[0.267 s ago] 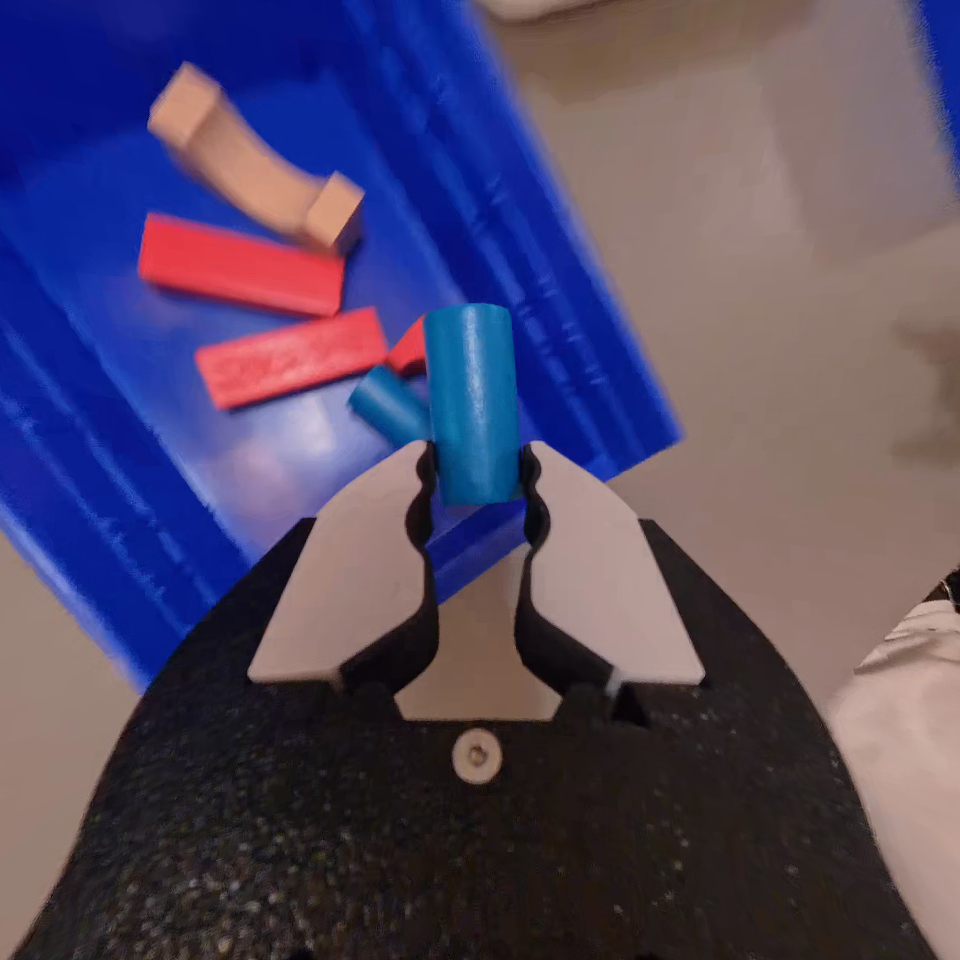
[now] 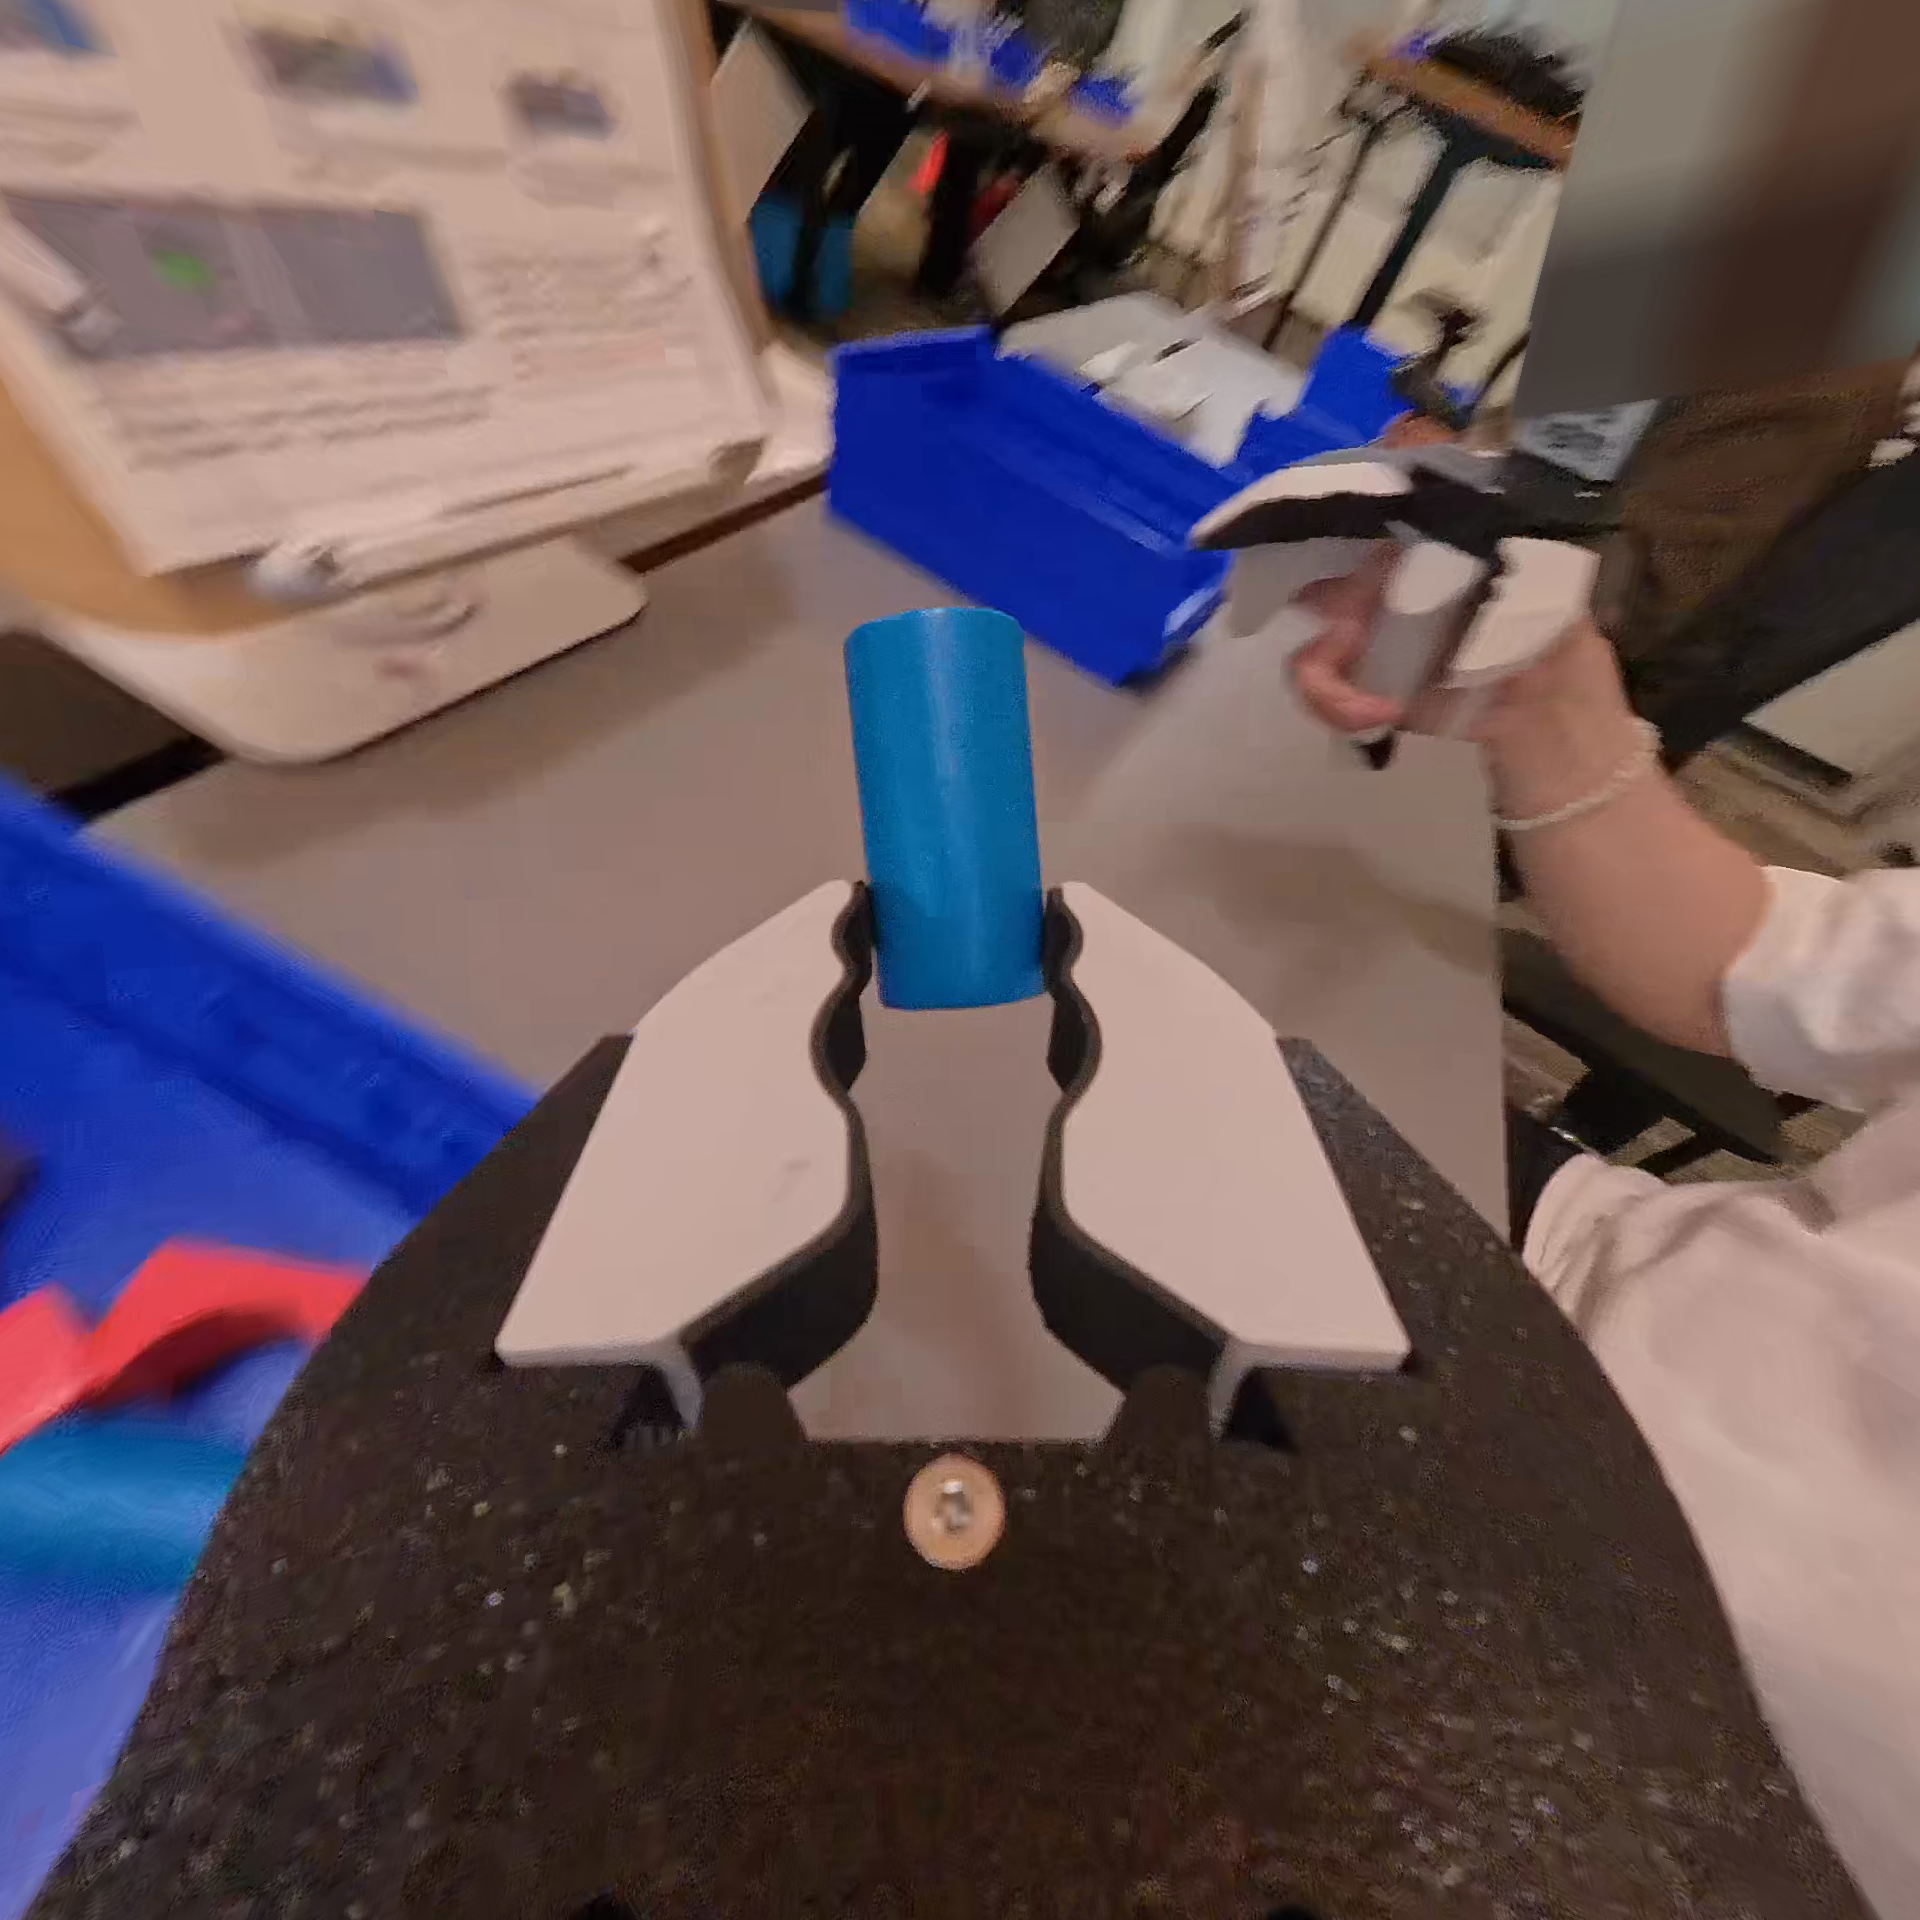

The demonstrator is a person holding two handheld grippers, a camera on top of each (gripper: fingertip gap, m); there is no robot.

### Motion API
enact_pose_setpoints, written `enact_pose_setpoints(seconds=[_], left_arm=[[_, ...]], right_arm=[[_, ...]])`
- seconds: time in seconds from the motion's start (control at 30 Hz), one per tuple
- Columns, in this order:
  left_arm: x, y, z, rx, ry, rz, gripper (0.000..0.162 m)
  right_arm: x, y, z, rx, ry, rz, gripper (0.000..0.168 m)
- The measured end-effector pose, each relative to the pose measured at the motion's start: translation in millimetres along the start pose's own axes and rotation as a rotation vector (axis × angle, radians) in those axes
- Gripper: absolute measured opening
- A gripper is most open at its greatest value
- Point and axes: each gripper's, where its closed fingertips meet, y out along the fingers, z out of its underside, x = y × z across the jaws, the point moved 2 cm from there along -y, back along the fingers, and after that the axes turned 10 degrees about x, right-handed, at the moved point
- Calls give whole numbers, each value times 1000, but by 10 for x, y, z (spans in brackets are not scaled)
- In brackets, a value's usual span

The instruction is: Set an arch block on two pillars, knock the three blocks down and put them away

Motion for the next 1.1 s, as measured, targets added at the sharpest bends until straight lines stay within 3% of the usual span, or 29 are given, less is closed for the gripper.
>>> enact_pose_setpoints(seconds=[0.03,0.17,0.37,0.57,0.73,1.1], left_arm=[[-147,83,-28,-43,40,44,31],[-672,372,-92,-192,172,223,31],[-996,717,-16,-245,273,332,31],[-1154,873,27,-227,373,337,31],[-1182,888,13,-231,383,338,31],[-1192,1025,100,-182,393,326,31]], right_arm=[[39,35,-66,-3,-30,-19,87],[214,139,-256,-24,-105,-104,77],[432,214,-212,50,-228,-201,67],[468,230,-108,100,-252,-199,57],[452,182,-143,50,-204,-229,39],[467,194,-36,98,-221,-255,33]])
